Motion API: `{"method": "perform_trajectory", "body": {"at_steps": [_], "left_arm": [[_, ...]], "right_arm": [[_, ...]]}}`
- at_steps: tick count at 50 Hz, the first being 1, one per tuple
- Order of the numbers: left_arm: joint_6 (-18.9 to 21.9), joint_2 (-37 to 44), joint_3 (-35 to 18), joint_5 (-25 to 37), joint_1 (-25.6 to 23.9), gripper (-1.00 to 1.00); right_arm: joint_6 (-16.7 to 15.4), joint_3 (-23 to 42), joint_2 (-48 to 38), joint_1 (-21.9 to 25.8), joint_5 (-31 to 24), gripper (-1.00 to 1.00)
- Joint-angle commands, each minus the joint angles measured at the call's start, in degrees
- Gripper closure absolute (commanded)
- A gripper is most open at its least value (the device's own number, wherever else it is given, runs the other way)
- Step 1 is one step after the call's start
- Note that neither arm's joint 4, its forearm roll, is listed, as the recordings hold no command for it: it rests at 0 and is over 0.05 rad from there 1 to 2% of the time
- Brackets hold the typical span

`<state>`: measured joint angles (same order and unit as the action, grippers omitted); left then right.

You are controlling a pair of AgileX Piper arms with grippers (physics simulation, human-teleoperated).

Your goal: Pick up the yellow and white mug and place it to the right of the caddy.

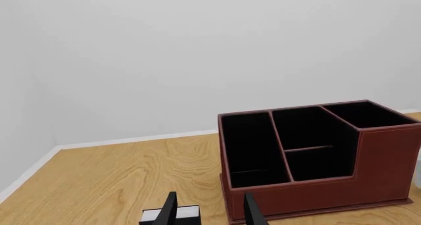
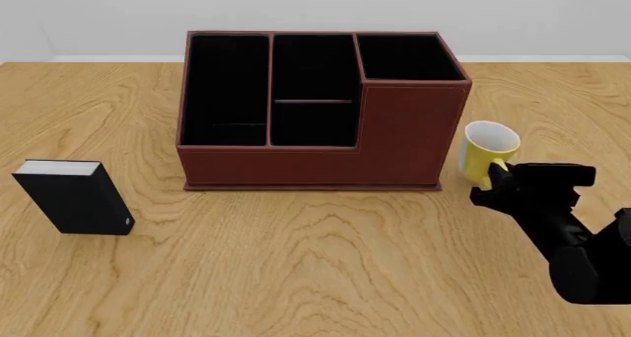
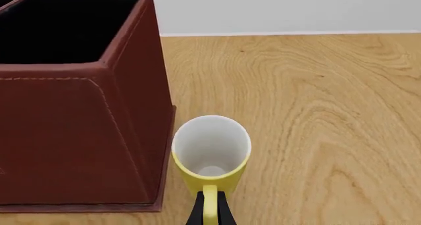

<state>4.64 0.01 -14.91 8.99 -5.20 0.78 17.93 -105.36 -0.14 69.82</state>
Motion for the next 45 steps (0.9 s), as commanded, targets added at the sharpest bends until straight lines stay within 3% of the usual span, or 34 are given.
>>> {"method": "perform_trajectory", "body": {"at_steps": [1, 45], "left_arm": [[0.1, 0.0, -0.1, 0.0, -0.1, -1.00], [0.4, 0.0, -0.1, 0.3, 0.0, -1.00]], "right_arm": [[0.7, 0.6, -0.8, -0.2, 0.1, 1.00], [1.9, 4.1, -7.5, -0.1, 0.1, 1.00]]}}
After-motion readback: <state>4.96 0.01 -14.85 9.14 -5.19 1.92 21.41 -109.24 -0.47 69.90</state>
